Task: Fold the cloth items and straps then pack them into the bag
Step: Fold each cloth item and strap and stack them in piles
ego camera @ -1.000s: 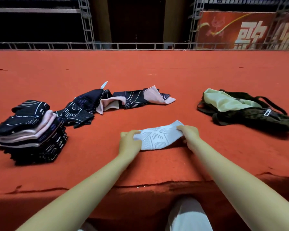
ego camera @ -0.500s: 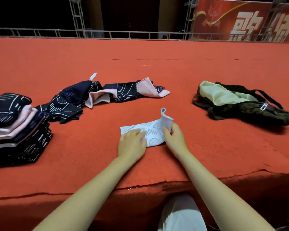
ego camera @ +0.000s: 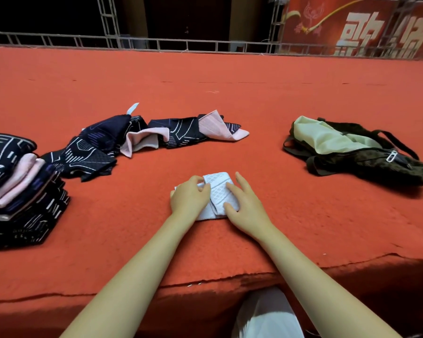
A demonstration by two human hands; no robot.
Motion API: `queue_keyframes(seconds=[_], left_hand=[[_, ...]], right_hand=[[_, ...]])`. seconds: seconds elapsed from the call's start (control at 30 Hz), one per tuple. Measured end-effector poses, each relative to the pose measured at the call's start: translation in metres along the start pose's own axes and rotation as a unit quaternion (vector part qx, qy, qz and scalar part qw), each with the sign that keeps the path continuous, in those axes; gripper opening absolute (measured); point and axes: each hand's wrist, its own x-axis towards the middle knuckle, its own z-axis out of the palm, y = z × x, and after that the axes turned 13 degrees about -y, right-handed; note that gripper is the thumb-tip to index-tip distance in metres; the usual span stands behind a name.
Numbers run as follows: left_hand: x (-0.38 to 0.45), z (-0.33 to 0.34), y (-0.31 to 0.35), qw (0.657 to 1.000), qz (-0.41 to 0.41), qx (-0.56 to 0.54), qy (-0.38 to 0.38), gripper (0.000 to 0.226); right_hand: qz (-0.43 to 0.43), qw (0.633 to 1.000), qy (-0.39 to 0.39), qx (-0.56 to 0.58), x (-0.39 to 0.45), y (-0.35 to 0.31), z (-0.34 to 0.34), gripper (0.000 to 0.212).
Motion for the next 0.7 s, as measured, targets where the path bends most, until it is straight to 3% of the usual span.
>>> queue_keyframes(seconds=[0.27,0.47,0.7], left_hand=[[-0.008,0.024,-0.005,0.994,0.095,-0.052,-0.015,0.070],[-0.010,0.022,-0.007,0.987,0.137,-0.079,0.004,0.043],[-0.008,-0.005,-0.017,0.990,0.114,-0.079,-0.010,0.039]], right_hand=[[0.029,0.999,-0.025,0.021,0.000,-0.001,-0.002,0.053],[-0.002,0.998,0.006,0.068,-0.005,-0.005,-0.003,0.056],[-0.046,0.999,0.000,-0.004,-0.006,-0.004,-0.001,0.057]])
